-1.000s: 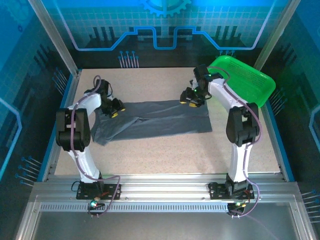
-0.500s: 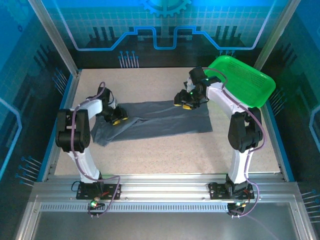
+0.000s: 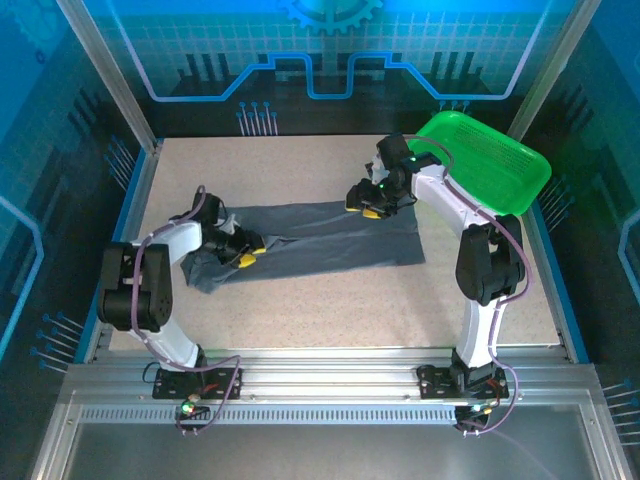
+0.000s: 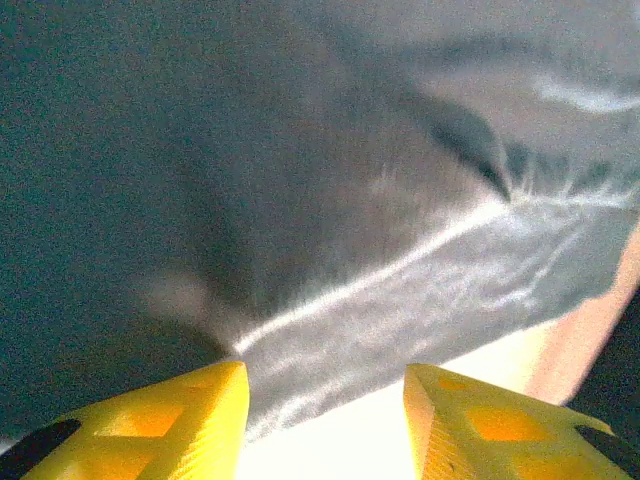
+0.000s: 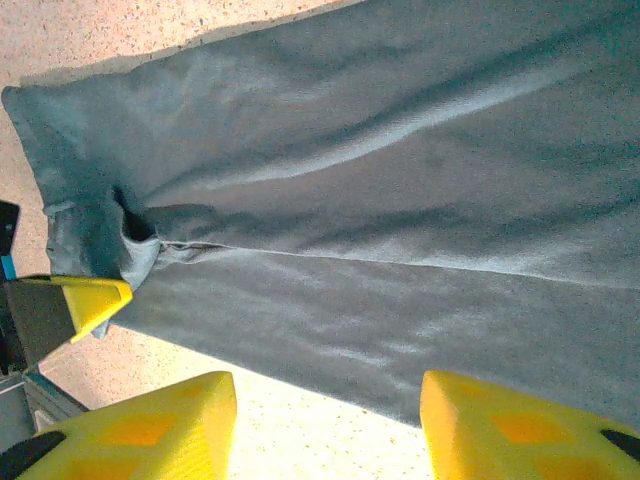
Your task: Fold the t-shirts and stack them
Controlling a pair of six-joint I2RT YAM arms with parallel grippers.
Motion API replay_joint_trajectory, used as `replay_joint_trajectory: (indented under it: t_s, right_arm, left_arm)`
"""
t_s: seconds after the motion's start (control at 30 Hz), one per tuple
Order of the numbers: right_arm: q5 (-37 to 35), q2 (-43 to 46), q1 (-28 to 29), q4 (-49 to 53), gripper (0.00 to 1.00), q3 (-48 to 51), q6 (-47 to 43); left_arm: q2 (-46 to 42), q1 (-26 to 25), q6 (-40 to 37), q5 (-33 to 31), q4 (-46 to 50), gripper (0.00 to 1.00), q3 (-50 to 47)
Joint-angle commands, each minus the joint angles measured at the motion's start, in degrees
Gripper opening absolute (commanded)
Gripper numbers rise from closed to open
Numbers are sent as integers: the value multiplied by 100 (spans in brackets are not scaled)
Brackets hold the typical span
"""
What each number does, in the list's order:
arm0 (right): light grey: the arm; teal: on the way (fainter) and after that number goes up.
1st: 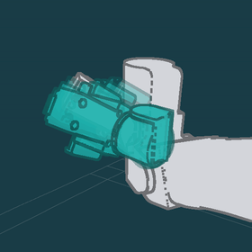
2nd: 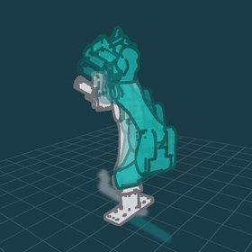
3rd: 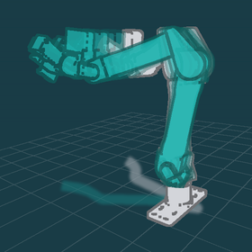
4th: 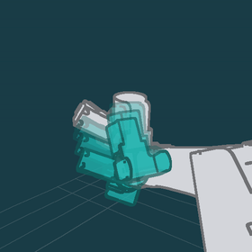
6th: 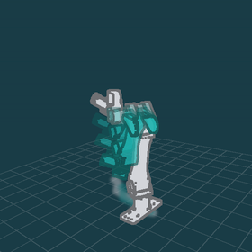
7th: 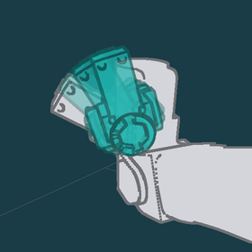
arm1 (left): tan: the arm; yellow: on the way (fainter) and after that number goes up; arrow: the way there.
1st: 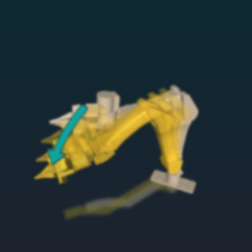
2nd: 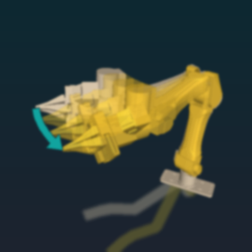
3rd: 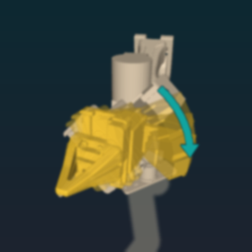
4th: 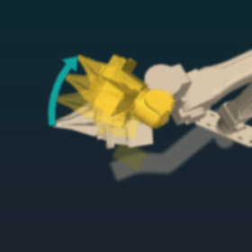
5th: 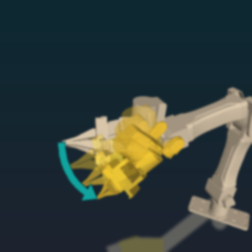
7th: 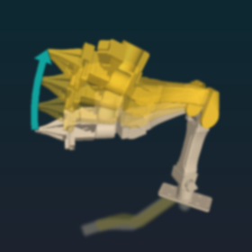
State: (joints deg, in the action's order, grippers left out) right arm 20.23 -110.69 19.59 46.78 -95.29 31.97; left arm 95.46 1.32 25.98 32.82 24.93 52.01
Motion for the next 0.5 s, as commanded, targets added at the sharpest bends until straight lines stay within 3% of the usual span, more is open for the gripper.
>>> replay_joint_trajectory:
  t_s: [0.0,0.13,0.3,0.47]
  right_arm:
    - [154,149,36,-46,52,-58,28]
    - [190,178,33,-115,52,58,22]
    - [270,221,110,-225,52,148,-118]
    - [385,326,194,-319,53,142,-260]
  left_arm:
    - [-488,-22,275,619,12,45,-87]
    - [-957,167,-132,-716,670,45,226]
    - [-387,390,-536,-2034,1021,48,788]
    - [355,447,-1014,-2506,1198,49,1176]
